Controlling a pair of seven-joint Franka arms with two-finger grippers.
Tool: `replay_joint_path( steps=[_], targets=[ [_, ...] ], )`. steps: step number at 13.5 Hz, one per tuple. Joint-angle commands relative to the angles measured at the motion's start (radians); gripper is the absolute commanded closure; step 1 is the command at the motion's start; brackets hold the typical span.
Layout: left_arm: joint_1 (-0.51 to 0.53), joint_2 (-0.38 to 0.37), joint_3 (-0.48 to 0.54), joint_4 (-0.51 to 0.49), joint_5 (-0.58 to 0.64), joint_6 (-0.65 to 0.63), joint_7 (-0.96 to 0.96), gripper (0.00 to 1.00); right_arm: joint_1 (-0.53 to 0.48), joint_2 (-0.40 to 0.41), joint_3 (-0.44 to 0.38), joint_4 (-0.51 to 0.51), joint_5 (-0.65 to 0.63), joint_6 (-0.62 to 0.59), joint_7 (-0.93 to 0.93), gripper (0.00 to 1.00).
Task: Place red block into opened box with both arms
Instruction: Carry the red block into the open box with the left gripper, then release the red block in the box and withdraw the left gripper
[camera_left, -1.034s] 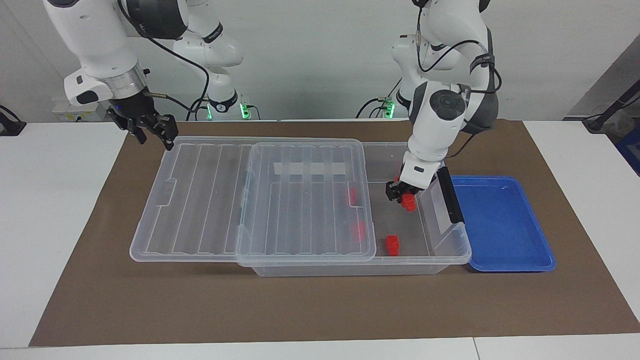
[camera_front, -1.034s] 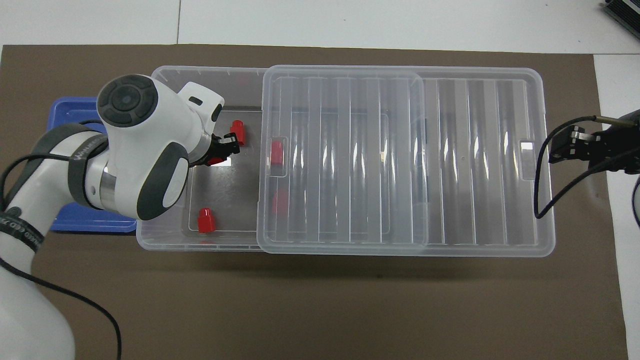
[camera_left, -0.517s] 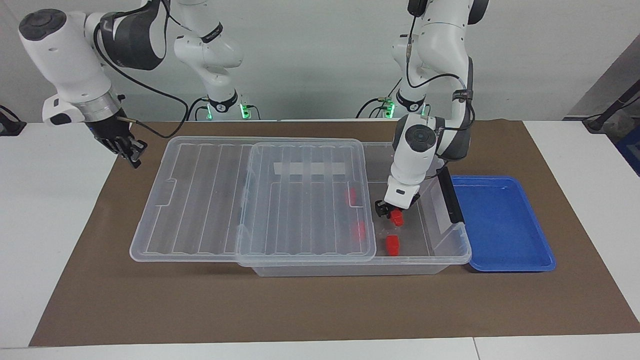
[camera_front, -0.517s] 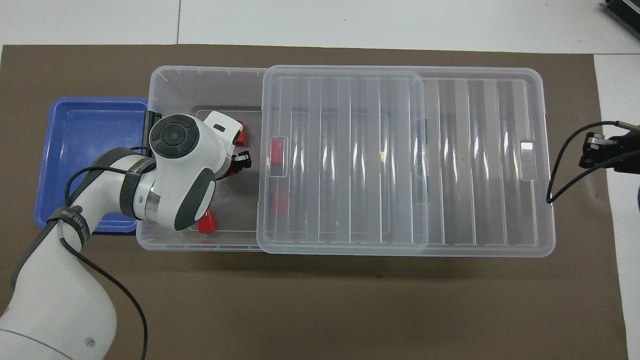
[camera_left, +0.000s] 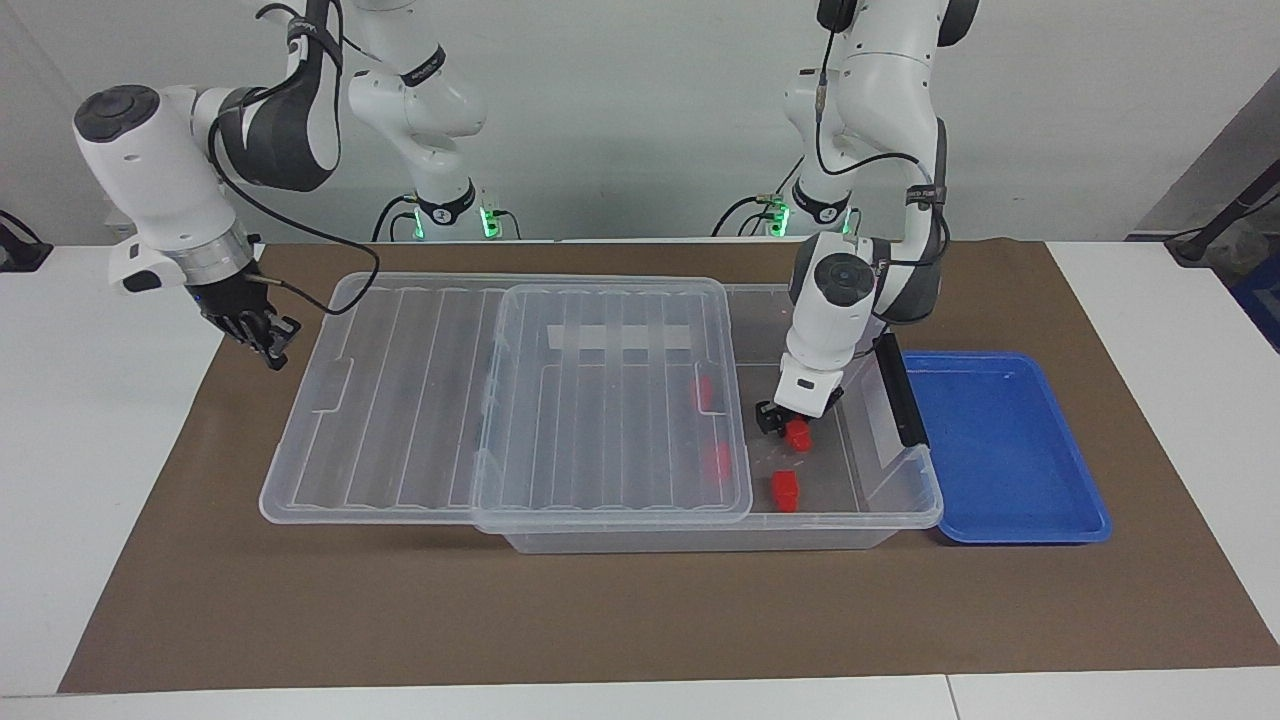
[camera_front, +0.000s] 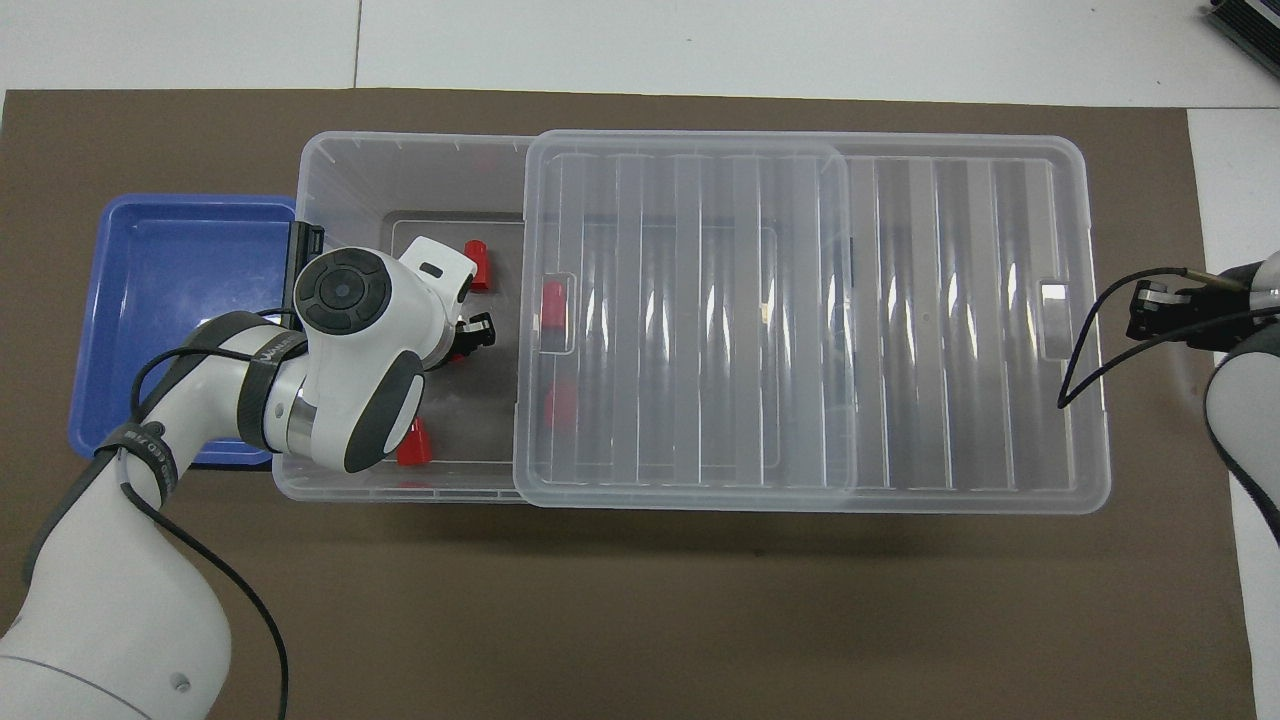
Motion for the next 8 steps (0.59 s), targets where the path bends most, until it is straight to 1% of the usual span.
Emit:
replay_joint_path(
  steps=[1,2,4,5,6,7,8],
  targets=[
    [0.001,-0.037,0.006,-0.034,0.021,0.013,0.003,0.29,-0.015,-0.009,0.004,-0.04,0.023,0.073,-0.041,1.0],
    [0.001,-0.037,0.008,-0.031,0.021,0.008,0.003,0.13,-0.015,-0.004,0.003,-0.053,0.023,0.099,-0.05,1.0],
    [0.001,-0.037,0.008,-0.01,0.021,-0.018,0.003,0.03,-0.016,0.002,0.003,-0.068,0.023,0.102,-0.073,1.0],
    [0.003,-0.038,0.011,0.007,0.021,-0.042,0.003,0.0,-0.016,0.002,0.004,-0.068,0.023,0.102,-0.071,1.0],
    [0.006,-0.05,0.013,0.033,0.021,-0.091,0.005,0.0,-0.015,0.002,0.004,-0.068,0.024,0.099,-0.07,1.0],
    [0.007,-0.075,0.022,0.079,0.021,-0.172,0.005,0.0,-0.013,0.002,0.004,-0.068,0.033,0.098,-0.068,1.0],
    [0.007,-0.099,0.038,0.146,0.021,-0.296,0.01,0.0,-0.012,0.002,0.004,-0.067,0.044,0.098,-0.073,1.0]
  ],
)
